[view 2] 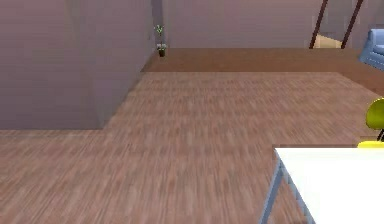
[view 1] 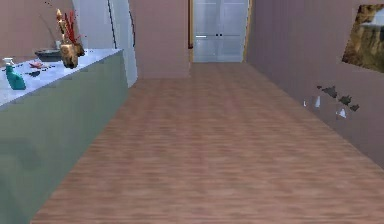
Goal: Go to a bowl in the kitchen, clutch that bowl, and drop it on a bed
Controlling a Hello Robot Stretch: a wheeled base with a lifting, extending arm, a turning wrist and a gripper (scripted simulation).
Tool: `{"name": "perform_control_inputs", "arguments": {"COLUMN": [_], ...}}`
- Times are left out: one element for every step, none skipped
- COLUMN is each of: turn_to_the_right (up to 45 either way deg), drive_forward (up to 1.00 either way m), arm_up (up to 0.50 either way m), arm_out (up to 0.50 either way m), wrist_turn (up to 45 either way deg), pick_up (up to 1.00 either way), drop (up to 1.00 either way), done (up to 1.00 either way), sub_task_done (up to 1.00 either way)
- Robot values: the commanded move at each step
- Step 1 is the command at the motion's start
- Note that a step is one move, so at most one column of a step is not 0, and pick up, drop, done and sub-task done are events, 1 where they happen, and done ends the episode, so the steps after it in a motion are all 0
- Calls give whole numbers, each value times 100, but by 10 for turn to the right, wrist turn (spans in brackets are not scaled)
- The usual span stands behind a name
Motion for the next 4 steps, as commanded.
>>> {"name": "perform_control_inputs", "arguments": {"turn_to_the_right": [-450, -390, 0, -450], "drive_forward": [0, 0, 35, 0], "arm_up": [0, 0, 0, 0], "arm_out": [0, 0, 0, 0], "wrist_turn": [0, 0, 0, 0], "pick_up": [0, 0, 0, 0], "drop": [0, 0, 0, 0], "done": [0, 0, 0, 0], "sub_task_done": [0, 0, 0, 0]}}
